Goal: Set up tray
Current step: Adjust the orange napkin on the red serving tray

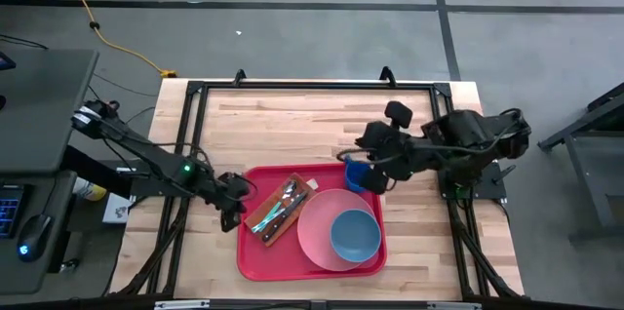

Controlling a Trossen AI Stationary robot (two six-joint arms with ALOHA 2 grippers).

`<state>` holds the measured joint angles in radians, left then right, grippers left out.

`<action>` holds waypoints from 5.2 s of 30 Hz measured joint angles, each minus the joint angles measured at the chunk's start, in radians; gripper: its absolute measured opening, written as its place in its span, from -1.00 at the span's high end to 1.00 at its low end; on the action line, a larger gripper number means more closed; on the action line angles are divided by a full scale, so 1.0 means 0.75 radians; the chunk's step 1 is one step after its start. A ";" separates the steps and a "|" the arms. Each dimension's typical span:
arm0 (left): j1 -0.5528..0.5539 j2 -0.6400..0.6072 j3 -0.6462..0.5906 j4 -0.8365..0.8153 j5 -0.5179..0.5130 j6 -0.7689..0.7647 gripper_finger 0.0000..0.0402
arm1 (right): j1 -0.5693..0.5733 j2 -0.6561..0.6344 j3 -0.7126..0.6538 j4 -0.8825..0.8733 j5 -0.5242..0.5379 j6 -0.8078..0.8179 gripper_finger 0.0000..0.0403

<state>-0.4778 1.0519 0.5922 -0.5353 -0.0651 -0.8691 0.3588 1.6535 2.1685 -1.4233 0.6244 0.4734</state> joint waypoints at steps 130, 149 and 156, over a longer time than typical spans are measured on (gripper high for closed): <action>0.000 0.514 0.002 0.392 0.195 0.006 0.73 | -0.122 -0.713 -2.611 2.055 -0.577 1.098 0.14; 0.000 0.514 0.002 0.392 0.198 0.006 0.72 | -0.122 -0.537 -2.609 2.228 -0.589 1.102 0.57; 0.000 0.514 0.002 0.392 0.207 0.006 0.72 | -0.123 -0.537 -2.609 2.229 -0.581 1.135 0.93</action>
<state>-0.4778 1.4376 0.5934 -0.2413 0.0902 -0.8646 0.2668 1.2507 0.2116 0.2485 0.1884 1.3250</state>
